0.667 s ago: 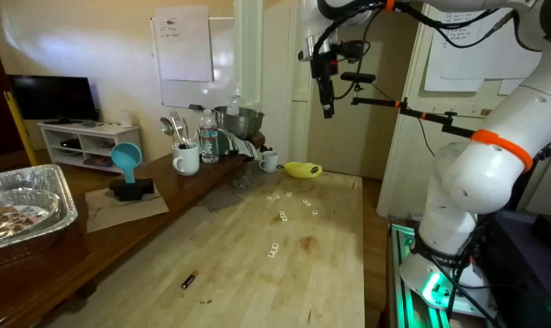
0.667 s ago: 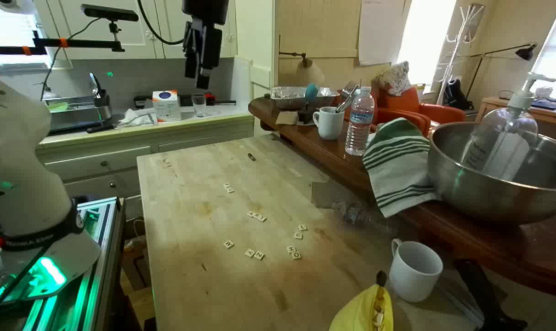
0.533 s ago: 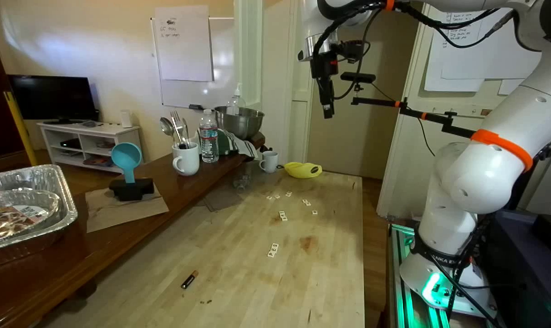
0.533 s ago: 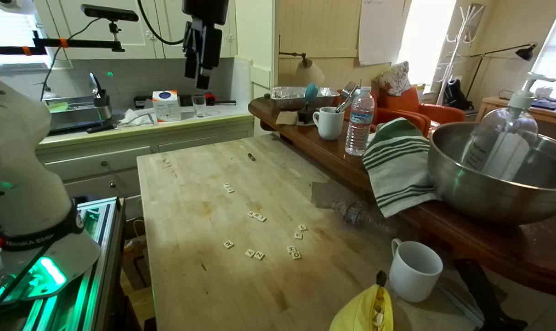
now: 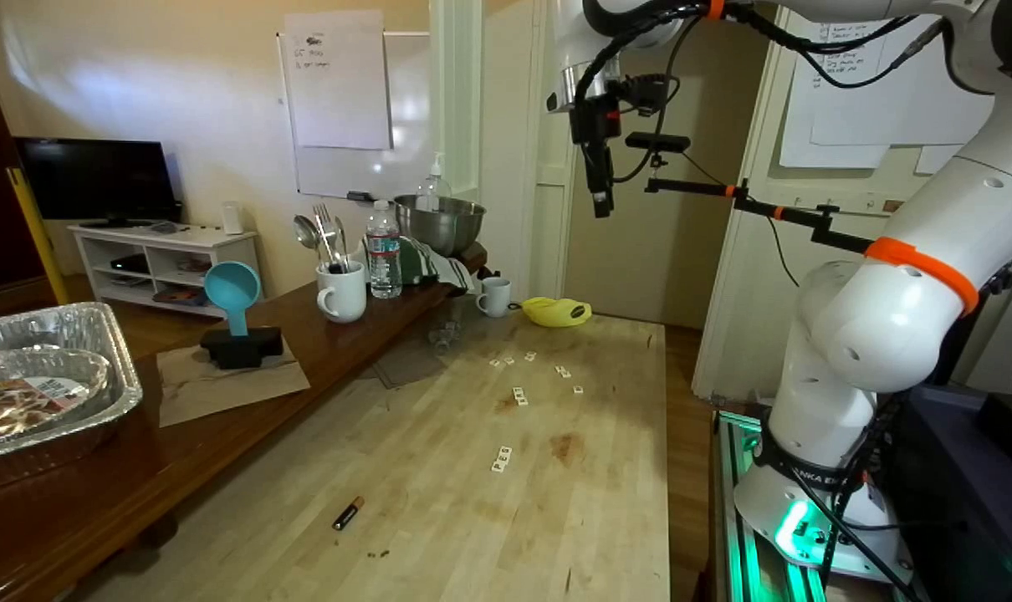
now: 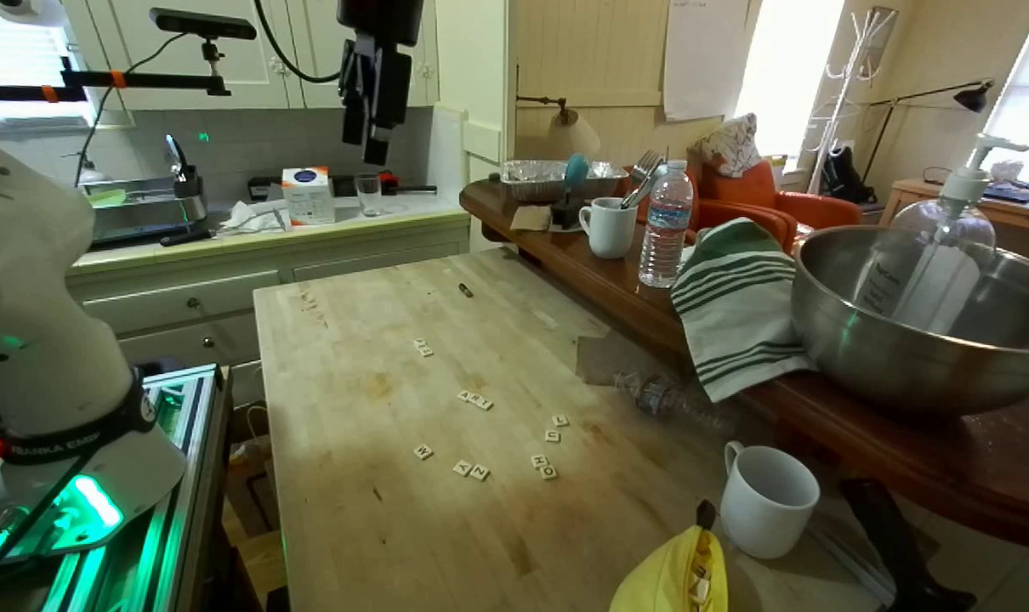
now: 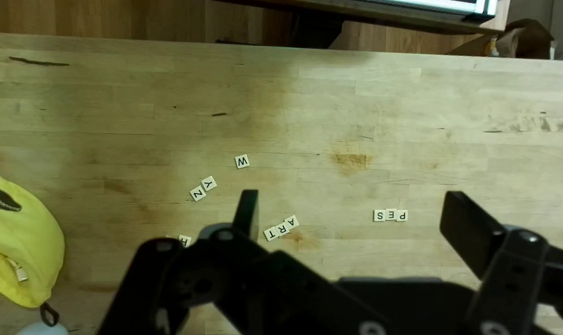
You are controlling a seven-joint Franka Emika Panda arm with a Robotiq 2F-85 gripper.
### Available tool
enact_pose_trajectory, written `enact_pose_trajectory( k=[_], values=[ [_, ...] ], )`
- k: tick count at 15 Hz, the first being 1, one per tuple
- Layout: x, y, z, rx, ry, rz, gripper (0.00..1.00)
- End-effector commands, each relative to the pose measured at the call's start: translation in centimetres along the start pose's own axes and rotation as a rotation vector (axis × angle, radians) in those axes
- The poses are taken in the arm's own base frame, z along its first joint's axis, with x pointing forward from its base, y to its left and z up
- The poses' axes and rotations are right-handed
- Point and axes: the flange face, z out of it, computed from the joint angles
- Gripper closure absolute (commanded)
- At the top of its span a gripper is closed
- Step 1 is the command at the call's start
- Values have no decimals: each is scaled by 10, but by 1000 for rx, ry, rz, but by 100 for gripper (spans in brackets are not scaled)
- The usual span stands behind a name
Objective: Move the tile letter s from the left word to the right word
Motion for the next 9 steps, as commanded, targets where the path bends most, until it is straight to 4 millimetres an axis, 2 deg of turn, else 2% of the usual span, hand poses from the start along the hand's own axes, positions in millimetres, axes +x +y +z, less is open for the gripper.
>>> enact_pose_trajectory(
  k=[1,6,9],
  values=[
    [25,-14,21,0,-6,-28,0],
    [67,-58,74,-47,7,-157,0],
    [88,-90,118,-52,6,-221,0]
  ],
)
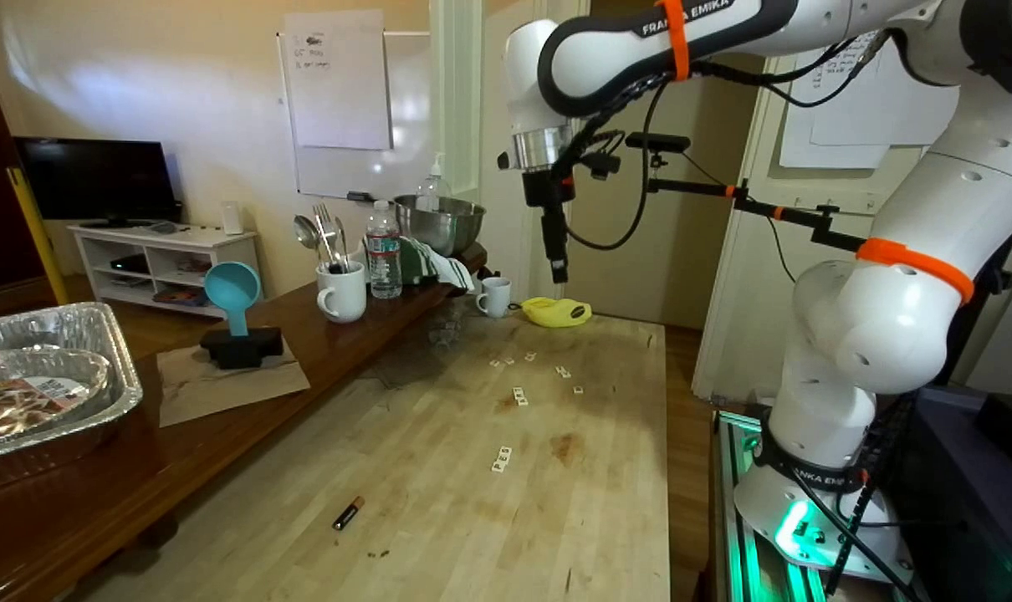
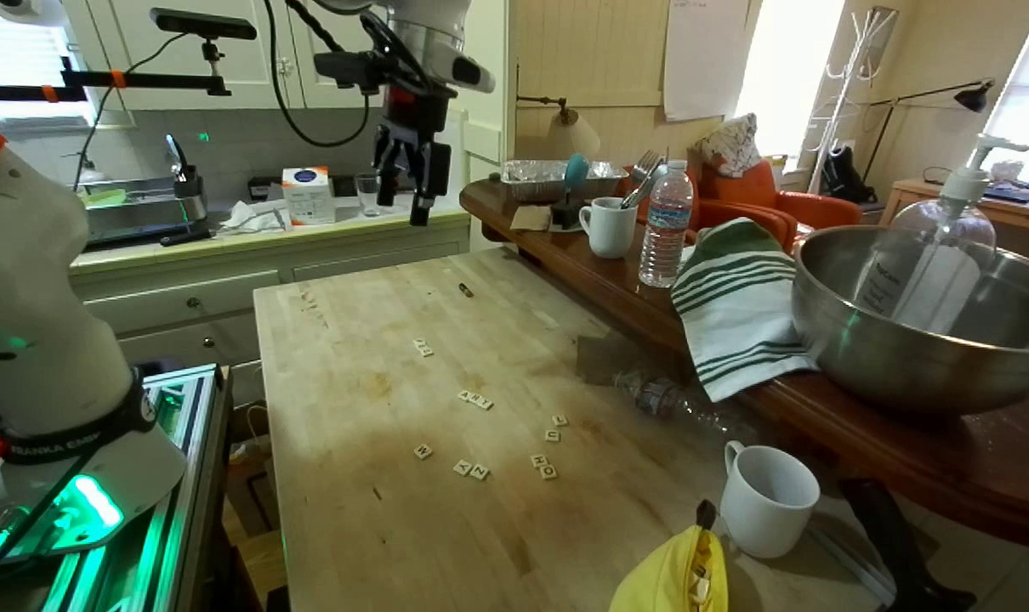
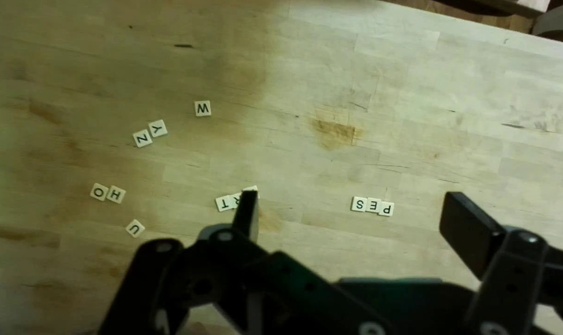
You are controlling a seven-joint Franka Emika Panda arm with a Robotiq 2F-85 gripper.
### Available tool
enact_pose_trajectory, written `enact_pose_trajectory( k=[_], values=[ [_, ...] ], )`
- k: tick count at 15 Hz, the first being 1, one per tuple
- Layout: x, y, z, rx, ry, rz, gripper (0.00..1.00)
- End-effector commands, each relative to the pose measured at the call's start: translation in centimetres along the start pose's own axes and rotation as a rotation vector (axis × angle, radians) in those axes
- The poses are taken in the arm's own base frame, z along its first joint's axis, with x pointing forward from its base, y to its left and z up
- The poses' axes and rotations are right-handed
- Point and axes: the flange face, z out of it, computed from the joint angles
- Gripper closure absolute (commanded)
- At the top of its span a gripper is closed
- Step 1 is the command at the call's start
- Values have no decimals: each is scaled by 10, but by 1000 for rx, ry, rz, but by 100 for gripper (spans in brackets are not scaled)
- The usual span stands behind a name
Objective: Move the tile letter s from the left word to the right word
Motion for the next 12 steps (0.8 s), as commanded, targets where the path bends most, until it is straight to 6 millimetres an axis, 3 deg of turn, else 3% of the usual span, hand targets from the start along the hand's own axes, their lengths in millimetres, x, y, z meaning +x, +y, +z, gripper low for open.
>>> enact_pose_trajectory(
  k=[1,6,8,9,12],
  values=[
    [24,-32,48,16,6,-73,0],
    [44,-48,107,43,70,-95,0],
    [51,-48,126,93,-9,-98,0],
    [45,-47,110,48,34,-88,0],
    [50,-47,126,71,-2,-89,0]
  ],
)
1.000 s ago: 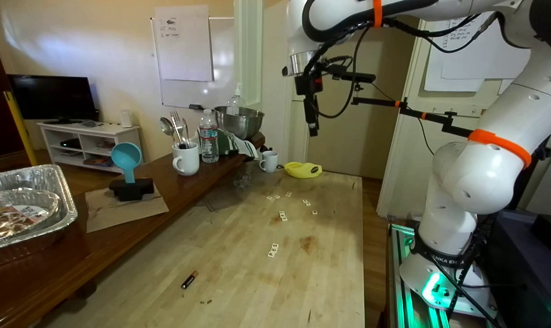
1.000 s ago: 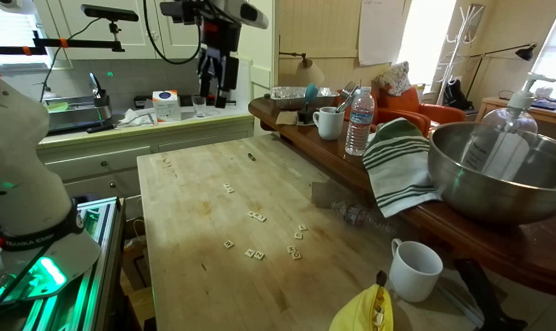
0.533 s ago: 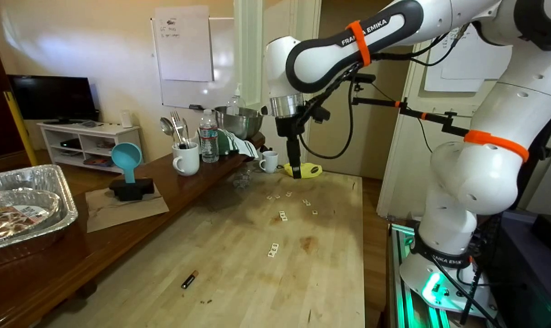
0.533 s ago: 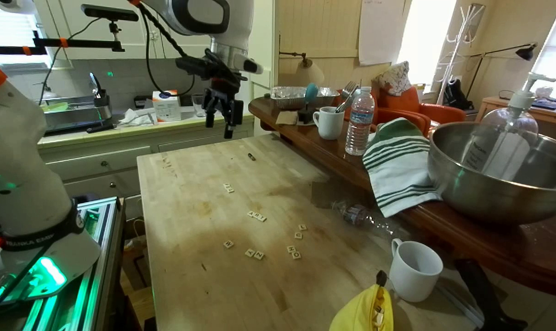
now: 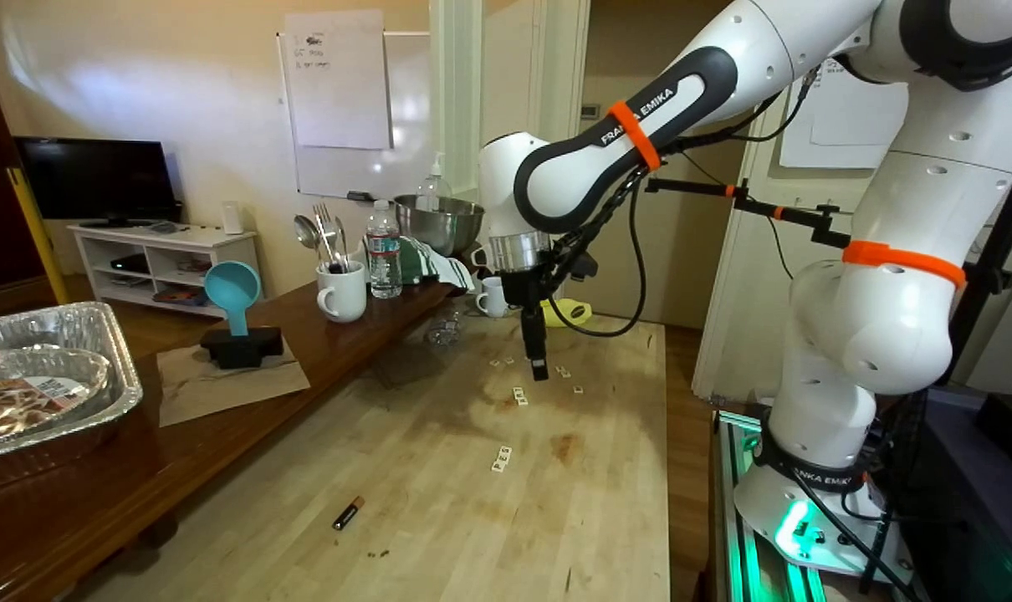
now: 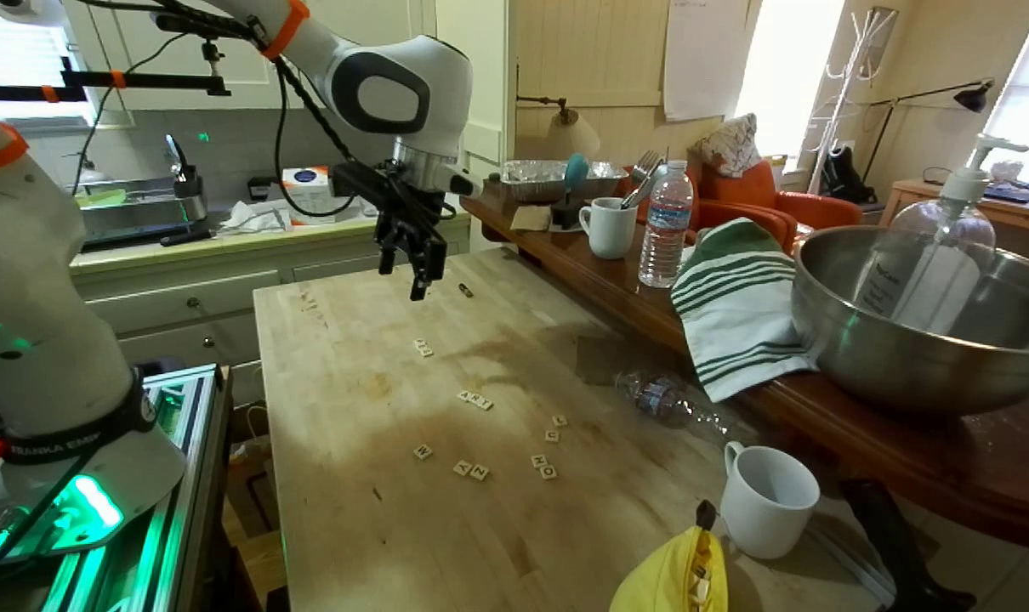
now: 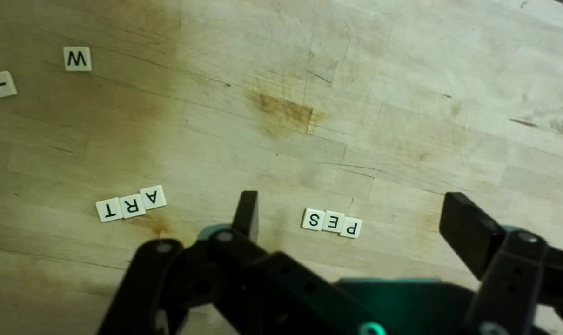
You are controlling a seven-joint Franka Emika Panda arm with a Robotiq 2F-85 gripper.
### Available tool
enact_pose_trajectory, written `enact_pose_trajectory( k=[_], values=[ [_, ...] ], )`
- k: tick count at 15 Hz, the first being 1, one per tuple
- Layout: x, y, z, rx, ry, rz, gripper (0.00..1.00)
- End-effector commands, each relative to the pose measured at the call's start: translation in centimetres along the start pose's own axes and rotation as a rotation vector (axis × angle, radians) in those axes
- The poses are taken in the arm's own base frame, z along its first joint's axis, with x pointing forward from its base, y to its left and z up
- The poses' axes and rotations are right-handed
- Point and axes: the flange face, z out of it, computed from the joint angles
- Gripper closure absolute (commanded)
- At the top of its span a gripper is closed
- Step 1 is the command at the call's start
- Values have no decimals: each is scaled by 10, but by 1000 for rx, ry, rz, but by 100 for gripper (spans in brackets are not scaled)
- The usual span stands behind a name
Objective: Move the tile letter s from the left word to the right word
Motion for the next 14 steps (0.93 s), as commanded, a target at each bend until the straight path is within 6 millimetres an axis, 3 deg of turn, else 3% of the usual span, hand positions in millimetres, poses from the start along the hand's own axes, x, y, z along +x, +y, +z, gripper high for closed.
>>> enact_pose_trajectory(
  k=[1,4,14],
  values=[
    [1,0,1,2,-2,0,0],
    [1,0,-1,2,0,0,0],
    [44,5,72,-11,7,-29,0]
  ],
)
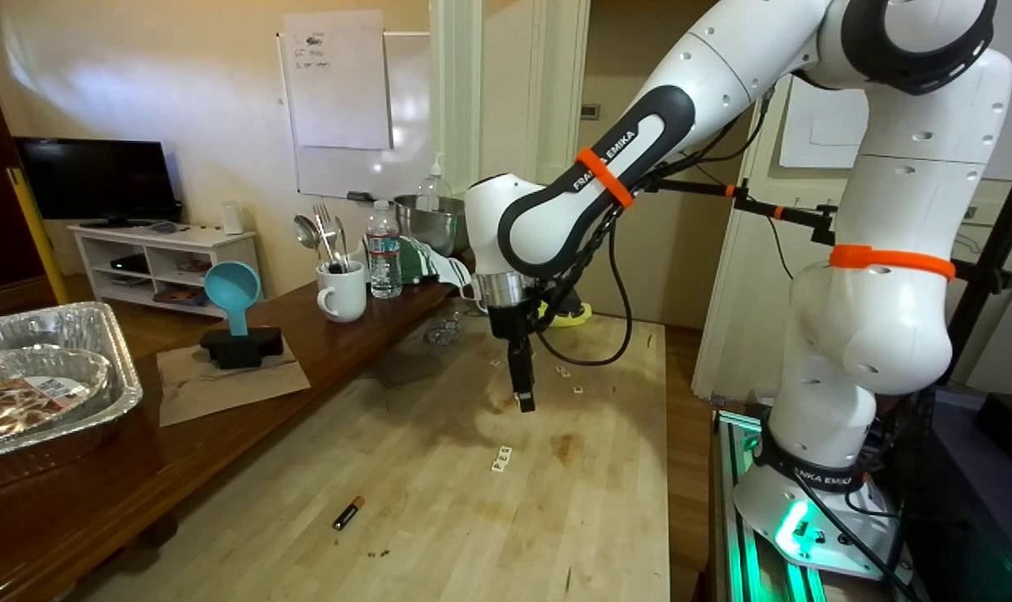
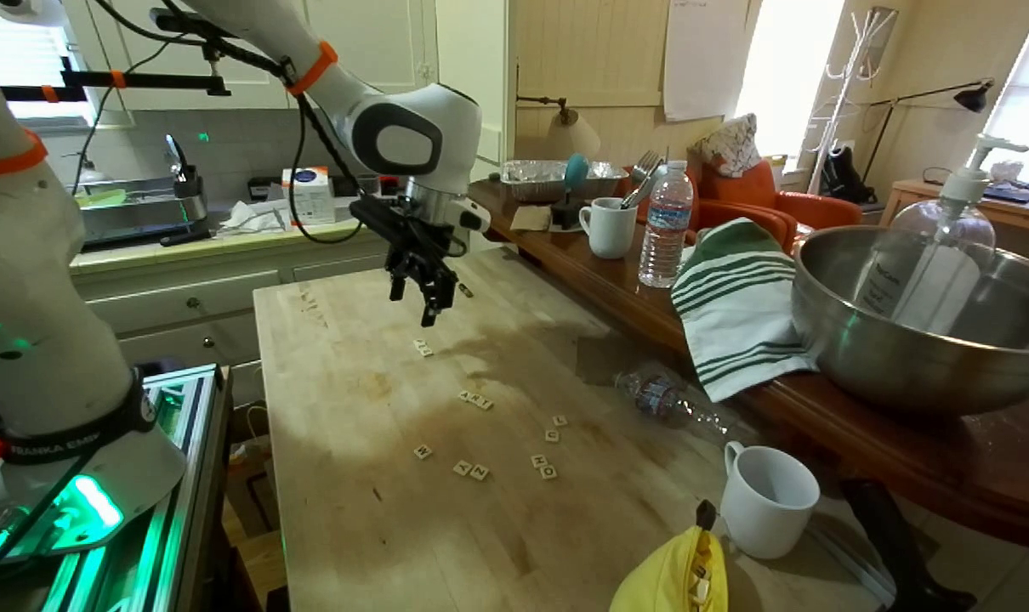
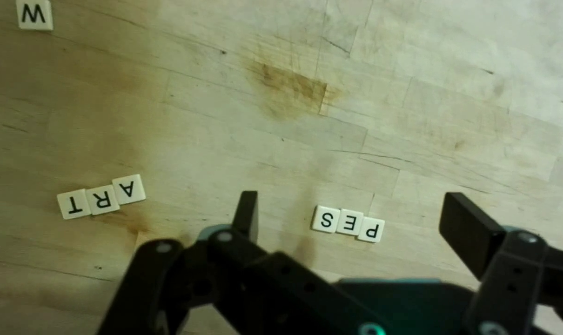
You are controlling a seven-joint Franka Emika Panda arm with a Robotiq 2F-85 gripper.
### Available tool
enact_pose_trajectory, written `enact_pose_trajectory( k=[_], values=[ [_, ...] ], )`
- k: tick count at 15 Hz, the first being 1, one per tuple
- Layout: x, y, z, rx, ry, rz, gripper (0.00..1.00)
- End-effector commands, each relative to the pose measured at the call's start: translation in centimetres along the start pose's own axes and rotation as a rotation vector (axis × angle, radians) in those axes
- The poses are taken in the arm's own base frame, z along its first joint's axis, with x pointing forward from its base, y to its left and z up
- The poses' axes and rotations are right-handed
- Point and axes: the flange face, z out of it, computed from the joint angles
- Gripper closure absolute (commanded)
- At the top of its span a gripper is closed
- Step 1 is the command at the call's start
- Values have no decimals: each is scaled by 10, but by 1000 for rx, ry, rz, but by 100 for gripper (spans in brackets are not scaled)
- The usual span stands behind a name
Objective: Move the tile letter s from the left word to the right word
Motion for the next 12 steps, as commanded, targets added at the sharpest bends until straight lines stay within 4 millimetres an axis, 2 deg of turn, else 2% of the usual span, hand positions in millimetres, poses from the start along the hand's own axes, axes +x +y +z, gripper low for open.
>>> enact_pose_trajectory(
  k=[1,2,4,8,12],
  values=[
    [18,2,28,-7,16,-16,3],
    [21,2,34,-10,22,-18,26],
    [25,-1,45,-24,38,-39,29],
    [33,-7,59,-57,72,-77,63],
    [40,-9,68,-86,96,-111,92]
  ],
)
